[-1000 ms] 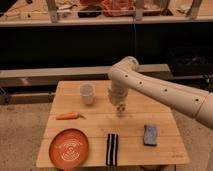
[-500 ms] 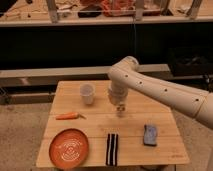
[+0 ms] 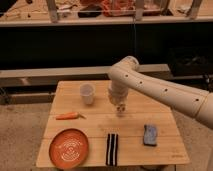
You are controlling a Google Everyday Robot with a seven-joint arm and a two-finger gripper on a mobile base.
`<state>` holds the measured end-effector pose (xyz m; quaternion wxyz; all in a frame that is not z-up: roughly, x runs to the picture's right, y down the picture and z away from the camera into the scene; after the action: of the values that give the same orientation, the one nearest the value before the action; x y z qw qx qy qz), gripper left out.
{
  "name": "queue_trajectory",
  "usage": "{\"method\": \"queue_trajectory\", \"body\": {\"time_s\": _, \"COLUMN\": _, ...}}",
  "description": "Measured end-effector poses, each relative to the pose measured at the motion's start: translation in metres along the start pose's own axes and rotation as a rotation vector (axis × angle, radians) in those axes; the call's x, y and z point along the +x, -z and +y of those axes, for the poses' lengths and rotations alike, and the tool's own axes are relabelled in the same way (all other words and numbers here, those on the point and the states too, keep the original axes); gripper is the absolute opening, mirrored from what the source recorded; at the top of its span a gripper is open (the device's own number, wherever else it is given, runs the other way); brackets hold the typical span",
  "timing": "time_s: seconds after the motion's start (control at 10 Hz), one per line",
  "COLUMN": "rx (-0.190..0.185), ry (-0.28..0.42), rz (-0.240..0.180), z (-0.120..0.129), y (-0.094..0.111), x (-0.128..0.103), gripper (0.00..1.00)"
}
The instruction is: Knock the bottle over
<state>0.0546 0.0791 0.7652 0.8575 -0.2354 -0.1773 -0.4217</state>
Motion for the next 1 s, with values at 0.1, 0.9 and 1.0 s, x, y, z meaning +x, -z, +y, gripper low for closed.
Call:
{"method": "queue_trajectory", "body": {"time_s": 0.1, "rx": 0.0, "ry": 0.0, "rz": 0.0, "z": 0.0, "y": 0.0001, "x": 0.0001, "gripper": 0.03}}
{"method": "queue_trajectory", "body": {"time_s": 0.9, "rx": 0.001, "ry": 0.023, "rz": 0.001, "z": 0.0001, "y": 0.0011, "x": -0.0006, "gripper": 0.03}}
{"method": "queue_trajectory", "body": {"time_s": 1.0, "rx": 0.001, "ry": 0.028, "rz": 0.002, "z": 0.0003, "y": 0.0013, "x": -0.0009, "gripper": 0.03}}
